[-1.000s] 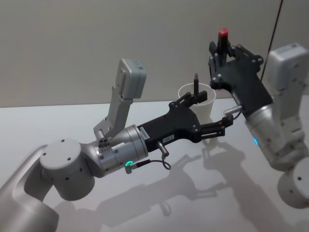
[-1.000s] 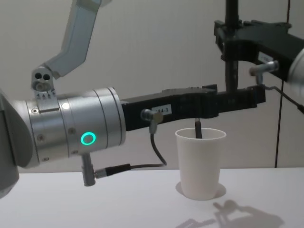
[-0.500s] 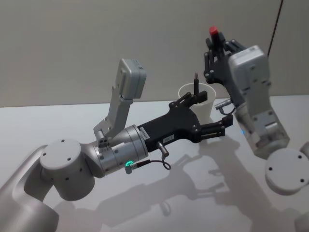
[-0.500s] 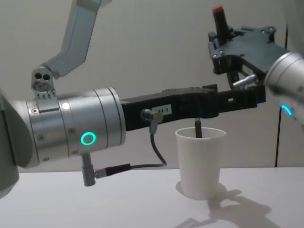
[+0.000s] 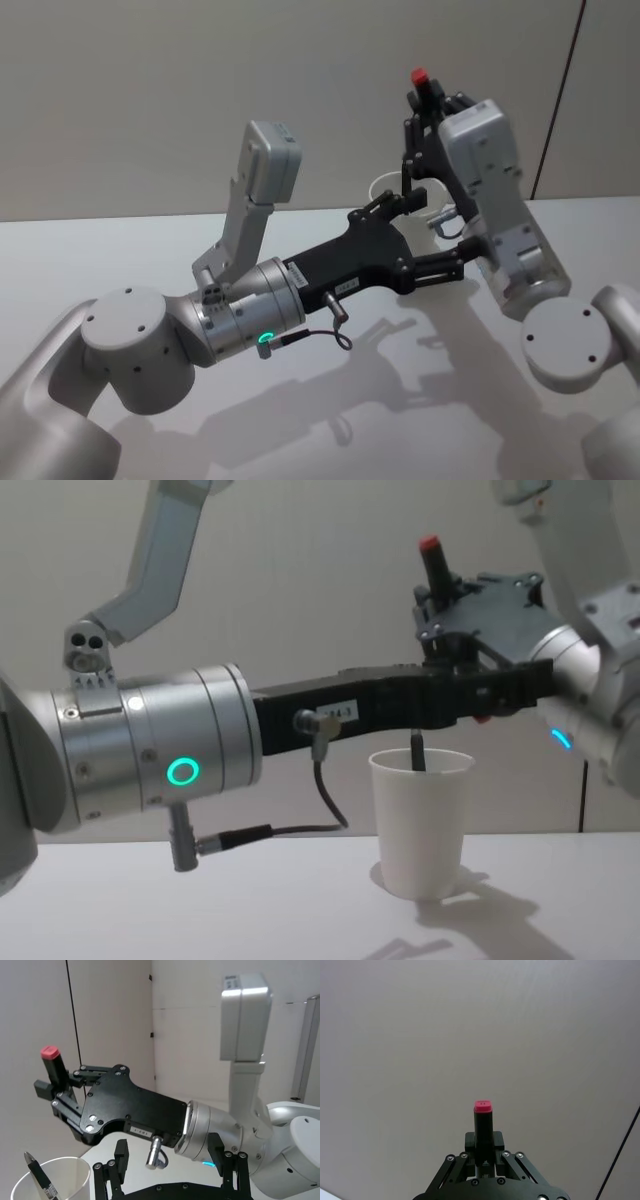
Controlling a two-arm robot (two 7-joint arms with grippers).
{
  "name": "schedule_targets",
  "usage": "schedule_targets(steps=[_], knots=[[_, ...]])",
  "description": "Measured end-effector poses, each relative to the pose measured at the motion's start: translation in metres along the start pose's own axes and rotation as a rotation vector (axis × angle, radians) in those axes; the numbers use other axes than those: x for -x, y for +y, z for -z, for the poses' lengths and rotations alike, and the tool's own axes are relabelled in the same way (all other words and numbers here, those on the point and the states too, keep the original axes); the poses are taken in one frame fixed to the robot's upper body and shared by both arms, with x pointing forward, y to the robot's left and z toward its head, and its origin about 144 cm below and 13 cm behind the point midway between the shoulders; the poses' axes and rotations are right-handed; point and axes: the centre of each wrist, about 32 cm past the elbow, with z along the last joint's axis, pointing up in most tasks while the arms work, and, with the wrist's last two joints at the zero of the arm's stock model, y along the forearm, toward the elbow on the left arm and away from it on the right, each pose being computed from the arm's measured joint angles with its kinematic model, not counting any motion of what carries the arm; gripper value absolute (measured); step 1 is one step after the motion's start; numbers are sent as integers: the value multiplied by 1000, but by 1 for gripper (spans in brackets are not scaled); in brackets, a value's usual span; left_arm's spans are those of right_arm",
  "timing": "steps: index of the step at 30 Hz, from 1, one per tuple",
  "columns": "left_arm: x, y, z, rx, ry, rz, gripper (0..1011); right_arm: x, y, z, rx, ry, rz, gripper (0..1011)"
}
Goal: Place the pen into the pen holder.
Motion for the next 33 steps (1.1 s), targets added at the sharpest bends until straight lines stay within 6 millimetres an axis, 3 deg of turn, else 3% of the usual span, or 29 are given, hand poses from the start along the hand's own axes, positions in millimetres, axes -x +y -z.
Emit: schedule_targets(steps=[24, 33], knots=[[0, 0, 0, 1, 0, 1, 1001, 14, 13, 8, 44, 174, -44, 202], [0, 0, 0, -1, 1, 0, 1001, 15, 15, 9, 55, 213, -46, 423]])
